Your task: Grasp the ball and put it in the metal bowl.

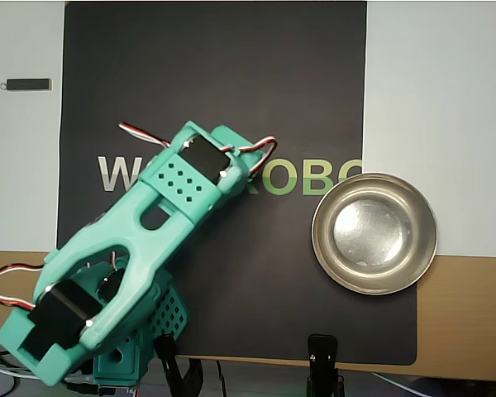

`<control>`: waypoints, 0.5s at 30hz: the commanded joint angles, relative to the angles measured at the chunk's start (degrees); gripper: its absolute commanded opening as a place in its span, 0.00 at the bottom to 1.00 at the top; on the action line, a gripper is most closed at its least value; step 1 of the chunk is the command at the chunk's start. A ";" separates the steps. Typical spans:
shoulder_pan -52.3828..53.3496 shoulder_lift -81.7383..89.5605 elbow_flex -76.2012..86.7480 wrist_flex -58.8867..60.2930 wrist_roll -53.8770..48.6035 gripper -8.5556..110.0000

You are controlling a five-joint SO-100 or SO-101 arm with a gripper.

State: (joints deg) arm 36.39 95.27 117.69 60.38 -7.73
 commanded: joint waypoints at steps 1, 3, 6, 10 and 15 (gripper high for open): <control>0.18 1.49 1.58 -2.55 -0.26 0.46; 0.18 1.49 1.85 -2.55 -0.26 0.46; 0.00 1.49 1.93 -2.37 -0.26 0.46; -0.18 1.41 2.11 -2.29 -0.26 0.46; -0.18 0.97 2.55 -2.37 -0.26 0.46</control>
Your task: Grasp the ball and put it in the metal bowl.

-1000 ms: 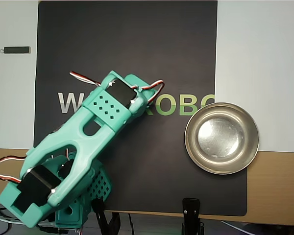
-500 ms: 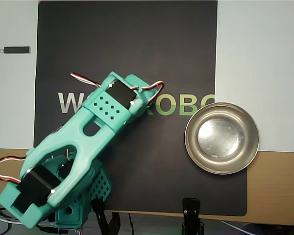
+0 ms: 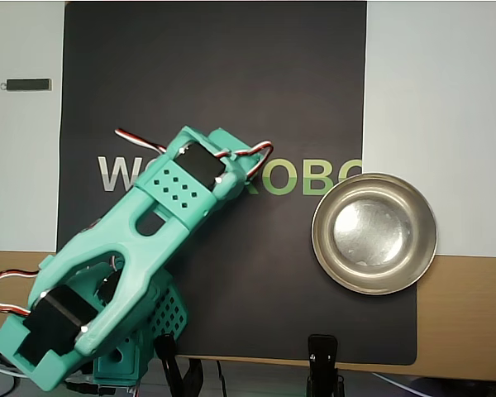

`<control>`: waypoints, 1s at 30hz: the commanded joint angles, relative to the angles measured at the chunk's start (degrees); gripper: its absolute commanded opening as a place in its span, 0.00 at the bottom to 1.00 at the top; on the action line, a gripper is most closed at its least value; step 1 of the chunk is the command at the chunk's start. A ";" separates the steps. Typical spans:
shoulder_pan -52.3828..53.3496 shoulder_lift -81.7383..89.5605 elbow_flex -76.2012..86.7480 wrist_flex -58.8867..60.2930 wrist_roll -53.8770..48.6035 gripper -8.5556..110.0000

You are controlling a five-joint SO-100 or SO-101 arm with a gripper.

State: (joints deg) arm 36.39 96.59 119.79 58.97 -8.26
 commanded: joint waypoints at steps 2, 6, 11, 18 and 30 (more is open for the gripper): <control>0.00 -0.88 0.79 -1.23 0.26 0.46; 0.18 -1.32 0.88 -1.32 0.26 0.46; 0.18 -1.41 0.97 -1.32 0.26 0.46; 0.18 -2.20 1.41 -1.49 0.26 0.46; -0.18 -2.72 1.49 -1.49 0.26 0.45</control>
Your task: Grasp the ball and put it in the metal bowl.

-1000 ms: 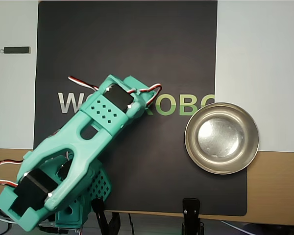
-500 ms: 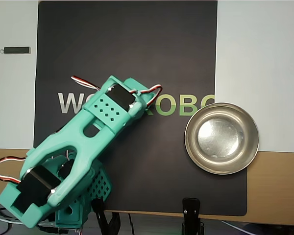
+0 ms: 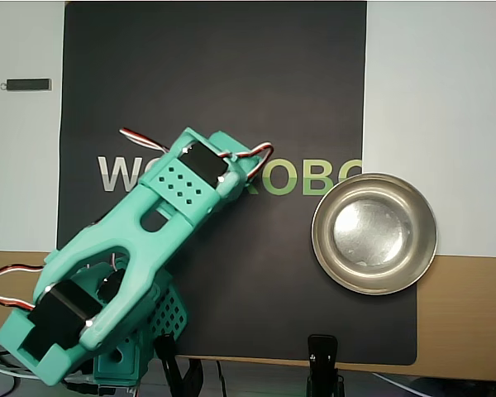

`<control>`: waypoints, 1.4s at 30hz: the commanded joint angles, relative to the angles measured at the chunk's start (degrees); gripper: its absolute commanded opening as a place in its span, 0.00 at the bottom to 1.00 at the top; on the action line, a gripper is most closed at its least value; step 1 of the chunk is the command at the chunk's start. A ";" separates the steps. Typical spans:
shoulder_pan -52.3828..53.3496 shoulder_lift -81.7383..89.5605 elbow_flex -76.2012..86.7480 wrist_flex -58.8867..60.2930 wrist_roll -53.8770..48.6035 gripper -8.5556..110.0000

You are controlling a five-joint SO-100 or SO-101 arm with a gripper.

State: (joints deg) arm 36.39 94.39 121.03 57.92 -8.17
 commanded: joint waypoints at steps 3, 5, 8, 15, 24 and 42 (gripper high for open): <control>-0.09 -0.62 0.26 -0.44 0.18 0.45; -0.09 -0.62 0.26 -0.44 0.18 0.45; -0.09 -0.62 0.26 -0.44 0.18 0.43; 0.00 -0.53 0.26 -0.44 0.18 0.23; 0.18 0.18 0.00 -0.26 0.18 0.23; -0.35 5.71 -4.57 5.19 0.26 0.23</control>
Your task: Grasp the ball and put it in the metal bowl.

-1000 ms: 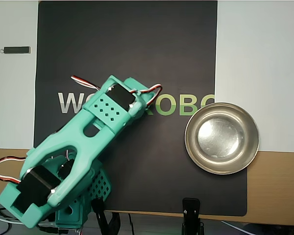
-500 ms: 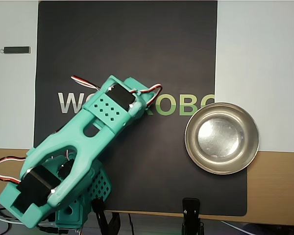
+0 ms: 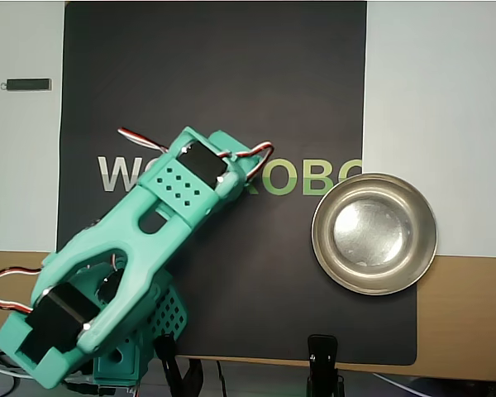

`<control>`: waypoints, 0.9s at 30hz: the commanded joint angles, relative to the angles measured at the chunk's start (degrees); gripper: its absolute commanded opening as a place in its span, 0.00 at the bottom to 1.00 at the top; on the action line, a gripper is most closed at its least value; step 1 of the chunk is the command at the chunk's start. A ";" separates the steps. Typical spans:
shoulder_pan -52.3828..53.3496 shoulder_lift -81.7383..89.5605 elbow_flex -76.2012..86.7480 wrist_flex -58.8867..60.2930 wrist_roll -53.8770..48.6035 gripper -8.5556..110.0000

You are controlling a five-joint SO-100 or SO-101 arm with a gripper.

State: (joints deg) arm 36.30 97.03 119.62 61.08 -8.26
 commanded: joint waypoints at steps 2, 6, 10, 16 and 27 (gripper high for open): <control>-0.26 3.60 -5.27 5.10 0.35 0.23; -0.26 3.69 -10.72 10.37 0.44 0.23; -0.26 3.43 -17.14 15.21 0.70 0.23; -0.26 2.90 -24.79 20.48 0.79 0.23; -0.18 2.90 -27.16 22.24 0.53 0.24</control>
State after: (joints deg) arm 36.30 98.35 94.83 83.06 -7.82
